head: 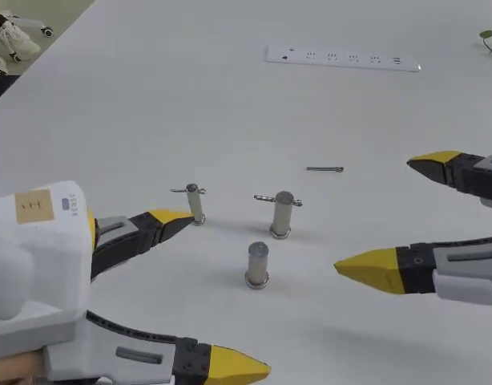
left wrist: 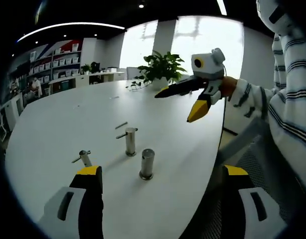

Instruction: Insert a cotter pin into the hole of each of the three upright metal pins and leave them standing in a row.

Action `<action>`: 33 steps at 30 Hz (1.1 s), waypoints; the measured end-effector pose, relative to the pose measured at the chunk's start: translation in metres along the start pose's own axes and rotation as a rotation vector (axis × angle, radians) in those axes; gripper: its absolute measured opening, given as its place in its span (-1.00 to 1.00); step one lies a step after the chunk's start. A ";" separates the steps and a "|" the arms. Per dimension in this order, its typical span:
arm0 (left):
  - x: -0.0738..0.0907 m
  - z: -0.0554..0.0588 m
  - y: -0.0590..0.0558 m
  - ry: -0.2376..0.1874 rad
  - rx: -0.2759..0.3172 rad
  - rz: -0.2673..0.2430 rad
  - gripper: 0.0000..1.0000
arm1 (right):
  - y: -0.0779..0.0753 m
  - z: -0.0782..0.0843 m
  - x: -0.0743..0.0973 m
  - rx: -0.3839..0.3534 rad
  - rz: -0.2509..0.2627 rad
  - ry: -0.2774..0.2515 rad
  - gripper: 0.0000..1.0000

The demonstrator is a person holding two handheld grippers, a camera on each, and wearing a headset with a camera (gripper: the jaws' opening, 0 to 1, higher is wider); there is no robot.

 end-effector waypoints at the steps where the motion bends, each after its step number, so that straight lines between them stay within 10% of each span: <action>1: 0.000 0.001 0.000 0.005 0.003 -0.005 0.97 | -0.007 -0.002 -0.004 0.006 -0.006 0.006 0.84; 11: 0.004 0.000 -0.002 -0.029 0.039 -0.032 0.98 | -0.025 -0.020 -0.020 0.087 -0.008 0.045 0.61; 33: 0.016 0.006 -0.001 0.008 0.060 -0.076 0.97 | -0.046 -0.037 -0.071 0.282 -0.040 0.352 0.24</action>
Point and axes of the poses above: the centre of the closed fingertips' face, and the gripper's own axes: x roughly backward along the fingers, y roughly to its left, z roughly out of its underside, the point moved 10 cm from there along x, roughly backward along the fingers, and after that the axes turned 15 degrees about -x, right-handed, at the moved point
